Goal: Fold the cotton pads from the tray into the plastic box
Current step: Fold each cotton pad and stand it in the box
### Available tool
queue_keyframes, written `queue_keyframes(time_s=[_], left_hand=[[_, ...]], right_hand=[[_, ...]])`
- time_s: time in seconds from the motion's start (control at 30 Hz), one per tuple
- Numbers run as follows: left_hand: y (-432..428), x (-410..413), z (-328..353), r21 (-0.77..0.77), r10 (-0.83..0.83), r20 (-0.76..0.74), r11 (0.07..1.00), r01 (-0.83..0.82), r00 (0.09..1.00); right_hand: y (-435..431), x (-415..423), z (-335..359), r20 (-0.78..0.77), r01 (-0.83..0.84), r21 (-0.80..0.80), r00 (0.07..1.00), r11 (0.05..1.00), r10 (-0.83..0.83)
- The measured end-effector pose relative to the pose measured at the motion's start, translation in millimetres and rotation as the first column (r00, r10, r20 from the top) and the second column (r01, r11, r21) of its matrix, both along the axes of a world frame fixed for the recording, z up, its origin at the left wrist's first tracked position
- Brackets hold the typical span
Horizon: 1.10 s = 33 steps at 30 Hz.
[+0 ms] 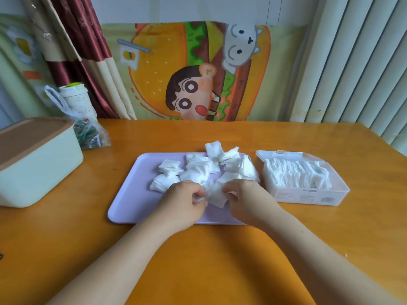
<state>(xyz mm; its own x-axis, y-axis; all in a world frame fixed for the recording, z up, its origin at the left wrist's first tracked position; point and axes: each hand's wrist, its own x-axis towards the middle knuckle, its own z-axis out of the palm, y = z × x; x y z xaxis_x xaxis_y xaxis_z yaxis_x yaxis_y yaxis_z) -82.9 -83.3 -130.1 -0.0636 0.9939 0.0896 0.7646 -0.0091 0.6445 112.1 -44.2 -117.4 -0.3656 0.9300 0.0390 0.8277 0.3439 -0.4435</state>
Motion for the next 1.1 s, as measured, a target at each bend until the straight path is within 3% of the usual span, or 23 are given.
queue_keyframes(time_s=[0.07, 0.2, 0.37, 0.5, 0.67, 0.77, 0.87, 0.97, 1.03, 1.1], left_hand=[[4.5, 0.2, 1.9, 0.054, -0.002, -0.044, 0.999, 0.005, 0.999], [21.2, 19.1, 9.9, 0.127, -0.062, -0.068, 0.989, 0.071, 0.996], [28.9, 49.0, 12.7, 0.016, -0.105, -0.292, 0.993, 0.114, 0.951], [31.5, 47.4, 8.5, 0.044, -0.073, -0.314, 0.995, 0.092, 0.947], [22.7, 30.6, 2.4, 0.078, -0.083, -0.278, 0.991, 0.108, 0.957], [18.4, 24.7, -0.1, 0.078, -0.118, -0.272, 0.986, 0.144, 0.955], [15.2, 21.5, 1.8, 0.026, -0.135, -0.203, 0.989, 0.144, 0.970], [11.4, 23.9, 12.6, 0.084, -0.065, -0.040, 0.994, 0.068, 0.997], [9.8, 29.2, 23.5, 0.149, -0.005, 0.195, 0.989, -0.024, 0.981], [9.6, 34.3, 29.1, 0.082, -0.012, 0.533, 0.996, -0.037, 0.846]], right_hand=[[3.3, 2.6, 2.1, -0.101, 0.050, 0.011, 0.994, 0.999, -0.048], [23.8, 16.9, 9.4, -0.276, 0.238, 0.285, 0.948, 0.929, -0.158], [46.5, 14.6, 13.3, -0.001, 0.235, 0.190, 0.971, 0.953, -0.239], [58.5, 5.3, 17.6, 0.080, 0.214, 0.097, 0.972, 0.972, -0.222], [68.6, 8.0, 15.7, 0.005, 0.276, 0.096, 0.961, 0.956, -0.278], [61.3, 14.2, 21.6, -0.085, 0.291, 0.172, 0.956, 0.941, -0.280], [46.4, 23.9, 41.4, -0.311, 0.343, 0.255, 0.914, 0.904, -0.260], [24.4, 32.3, 60.9, -0.578, 0.349, 0.139, 0.788, 0.927, -0.210], [7.9, 33.9, 64.5, -0.715, 0.279, -0.013, 0.669, 0.960, -0.204], [-5.1, 32.4, 58.1, -0.793, 0.167, -0.161, 0.565, 0.973, -0.228]])
